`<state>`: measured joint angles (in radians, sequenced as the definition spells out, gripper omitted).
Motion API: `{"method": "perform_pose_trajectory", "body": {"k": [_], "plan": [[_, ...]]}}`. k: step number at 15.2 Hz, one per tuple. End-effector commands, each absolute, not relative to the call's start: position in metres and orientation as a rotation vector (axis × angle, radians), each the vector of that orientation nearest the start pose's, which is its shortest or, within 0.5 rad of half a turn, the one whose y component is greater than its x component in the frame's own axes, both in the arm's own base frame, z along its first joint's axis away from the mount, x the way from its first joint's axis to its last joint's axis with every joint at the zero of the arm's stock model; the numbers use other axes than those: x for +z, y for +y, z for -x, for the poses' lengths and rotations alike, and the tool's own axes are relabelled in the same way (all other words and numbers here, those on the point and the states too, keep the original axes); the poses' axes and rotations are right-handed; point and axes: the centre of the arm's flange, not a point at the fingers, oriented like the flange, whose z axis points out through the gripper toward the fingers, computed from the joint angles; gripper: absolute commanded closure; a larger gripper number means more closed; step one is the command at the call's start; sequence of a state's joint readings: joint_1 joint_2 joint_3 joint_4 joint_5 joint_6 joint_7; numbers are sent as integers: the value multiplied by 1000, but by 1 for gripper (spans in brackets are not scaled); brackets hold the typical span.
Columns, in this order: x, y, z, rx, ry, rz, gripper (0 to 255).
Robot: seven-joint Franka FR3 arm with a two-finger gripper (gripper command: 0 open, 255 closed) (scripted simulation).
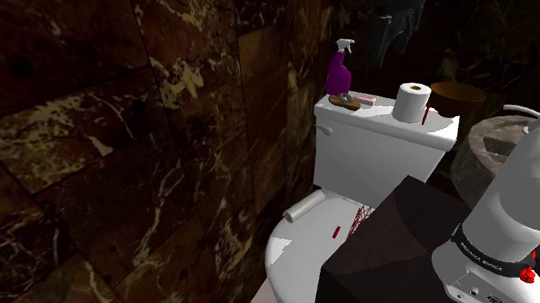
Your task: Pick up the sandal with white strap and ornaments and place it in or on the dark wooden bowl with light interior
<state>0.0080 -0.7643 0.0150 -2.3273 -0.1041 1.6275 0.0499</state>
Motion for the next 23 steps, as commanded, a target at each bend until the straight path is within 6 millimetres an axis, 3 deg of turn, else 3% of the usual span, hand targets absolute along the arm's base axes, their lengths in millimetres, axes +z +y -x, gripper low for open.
{"method": "perform_pose_trajectory", "body": {"k": [1, 23], "plan": [[603, -2, -319, -111, 46, 3252, 0], [463, -208, -488, -52, -14, 3174, 0]]}}
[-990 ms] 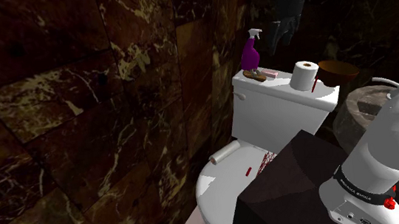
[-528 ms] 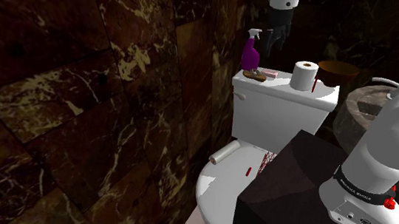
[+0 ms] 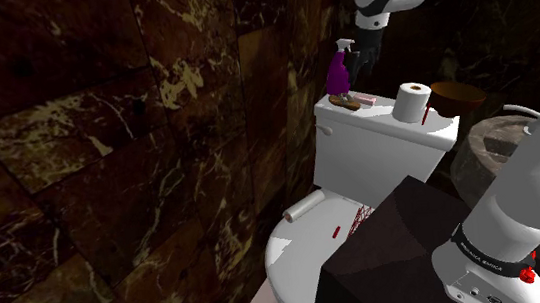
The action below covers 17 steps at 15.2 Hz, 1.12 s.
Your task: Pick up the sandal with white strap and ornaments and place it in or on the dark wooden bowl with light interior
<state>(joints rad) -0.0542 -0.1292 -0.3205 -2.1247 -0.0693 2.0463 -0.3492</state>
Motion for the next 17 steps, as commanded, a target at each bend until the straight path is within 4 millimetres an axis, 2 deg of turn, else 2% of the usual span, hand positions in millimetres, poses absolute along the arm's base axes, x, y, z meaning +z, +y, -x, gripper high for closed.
{"method": "perform_pose_trajectory", "body": {"k": [1, 13, 17], "plan": [[456, -216, -495, -50, -17, 3171, 0], [369, -321, -588, -19, -48, 3128, 0], [351, -324, -591, -18, -49, 3126, 0]]}}
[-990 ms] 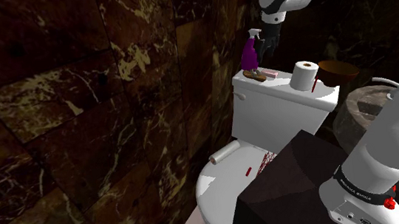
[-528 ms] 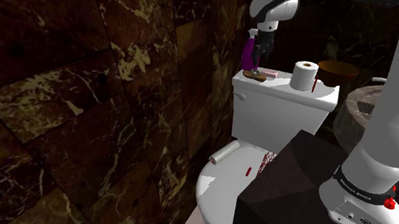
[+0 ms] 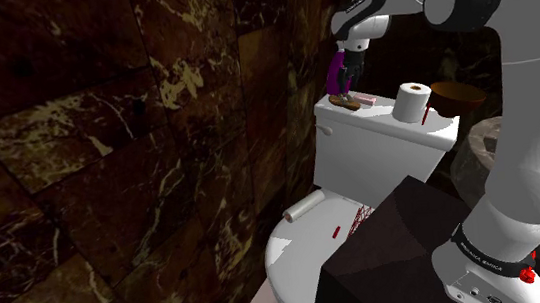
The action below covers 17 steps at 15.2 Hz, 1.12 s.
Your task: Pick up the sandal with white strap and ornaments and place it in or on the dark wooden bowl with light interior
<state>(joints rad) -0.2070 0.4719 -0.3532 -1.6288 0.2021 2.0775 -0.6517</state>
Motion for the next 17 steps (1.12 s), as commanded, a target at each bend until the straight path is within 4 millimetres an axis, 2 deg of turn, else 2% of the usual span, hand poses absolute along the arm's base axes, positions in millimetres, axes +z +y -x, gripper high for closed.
{"method": "perform_pose_trajectory", "body": {"k": [1, 4, 12, 13, 17], "plan": [[345, -323, -592, -18, -49, 3126, 0], [326, -323, -592, -18, -49, 3126, 0], [326, -323, -592, -18, -49, 3126, 0], [326, -323, -592, -18, -49, 3126, 255], [326, -323, -592, -18, -49, 3126, 255]]}}
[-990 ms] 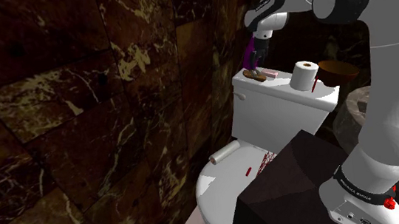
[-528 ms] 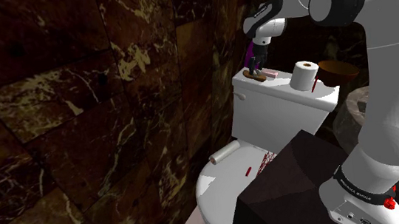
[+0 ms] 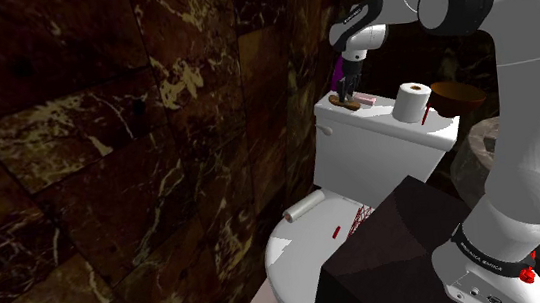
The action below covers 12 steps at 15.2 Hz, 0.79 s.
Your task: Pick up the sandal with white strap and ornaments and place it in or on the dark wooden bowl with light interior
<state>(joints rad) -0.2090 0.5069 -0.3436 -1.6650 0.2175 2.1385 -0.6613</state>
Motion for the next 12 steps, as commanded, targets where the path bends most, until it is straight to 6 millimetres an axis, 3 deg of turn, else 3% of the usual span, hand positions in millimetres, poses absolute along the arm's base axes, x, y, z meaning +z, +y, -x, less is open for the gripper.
{"method": "perform_pose_trajectory", "body": {"k": [1, 5, 12], "plan": [[326, -323, -592, -18, -49, 3126, 255], [326, -323, -592, -18, -49, 3126, 255], [363, -323, -592, -18, -49, 3126, 255]]}}
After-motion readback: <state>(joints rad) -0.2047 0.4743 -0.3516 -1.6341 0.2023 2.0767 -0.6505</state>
